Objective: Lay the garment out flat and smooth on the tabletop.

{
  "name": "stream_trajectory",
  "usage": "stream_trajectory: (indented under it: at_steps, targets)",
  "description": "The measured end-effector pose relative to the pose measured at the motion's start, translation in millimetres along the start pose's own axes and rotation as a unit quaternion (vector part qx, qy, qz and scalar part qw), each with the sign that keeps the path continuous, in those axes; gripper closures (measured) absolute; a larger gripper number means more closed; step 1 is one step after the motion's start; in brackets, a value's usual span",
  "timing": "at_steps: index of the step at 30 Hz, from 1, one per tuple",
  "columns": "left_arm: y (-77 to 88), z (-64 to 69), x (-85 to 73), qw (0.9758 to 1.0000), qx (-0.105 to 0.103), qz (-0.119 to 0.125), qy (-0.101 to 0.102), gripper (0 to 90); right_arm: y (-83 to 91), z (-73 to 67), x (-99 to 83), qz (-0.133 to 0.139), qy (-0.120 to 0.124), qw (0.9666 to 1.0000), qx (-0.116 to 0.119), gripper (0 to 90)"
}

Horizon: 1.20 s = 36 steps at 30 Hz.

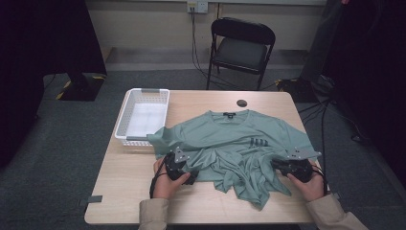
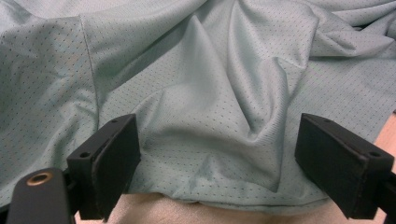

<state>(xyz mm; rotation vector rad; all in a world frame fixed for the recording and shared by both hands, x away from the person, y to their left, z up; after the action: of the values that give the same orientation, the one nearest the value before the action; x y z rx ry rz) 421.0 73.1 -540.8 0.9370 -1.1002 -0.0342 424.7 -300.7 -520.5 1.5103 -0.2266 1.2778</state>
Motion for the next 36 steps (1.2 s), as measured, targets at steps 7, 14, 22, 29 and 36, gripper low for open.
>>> stream_trajectory:
  at_steps: [7, 14, 22, 29, 36]
  targets:
    - [-0.1, 0.1, 0.0, 1.0000, 0.001, 0.000, 0.000, 13.5, 14.0, 0.8, -8.6, -0.002, -0.021, 0.9993, 0.032, 83.0]
    - [0.0, 0.0, 0.0, 1.0000, 0.000, 0.000, 0.000, 13.5, 7.3, -19.0, -5.3, -0.004, -0.023, 0.9979, 0.061, 60.8]
    - [0.0, 0.0, 0.0, 1.0000, 0.000, 0.000, 0.000, 13.5, 4.0, -19.9, -11.5, -0.019, -0.023, 0.9970, 0.071, 84.8]
    - [-0.1, 0.0, 0.1, 1.0000, 0.000, 0.000, 0.000, 13.5, 20.4, -13.0, -10.3, 0.005, -0.065, 0.9942, 0.085, 84.8]
    - [-0.1, 0.0, 0.0, 1.0000, 0.000, 0.000, 0.000, 13.5, 33.7, -2.0, -18.5, 0.010, -0.074, 0.9941, 0.079, 84.5]
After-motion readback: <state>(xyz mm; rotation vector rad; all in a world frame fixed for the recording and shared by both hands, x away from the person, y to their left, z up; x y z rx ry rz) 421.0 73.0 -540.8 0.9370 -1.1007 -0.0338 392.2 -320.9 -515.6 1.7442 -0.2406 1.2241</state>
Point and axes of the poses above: each handheld gripper's, and its own axes: y roughly backward along the jaws, x roughly out of its top, z roughly to its right, the point moved 6 cm from there along -y, roughly forward along the jaws, and after that the axes turned 11 degrees about -x, right-handed, at the moved point
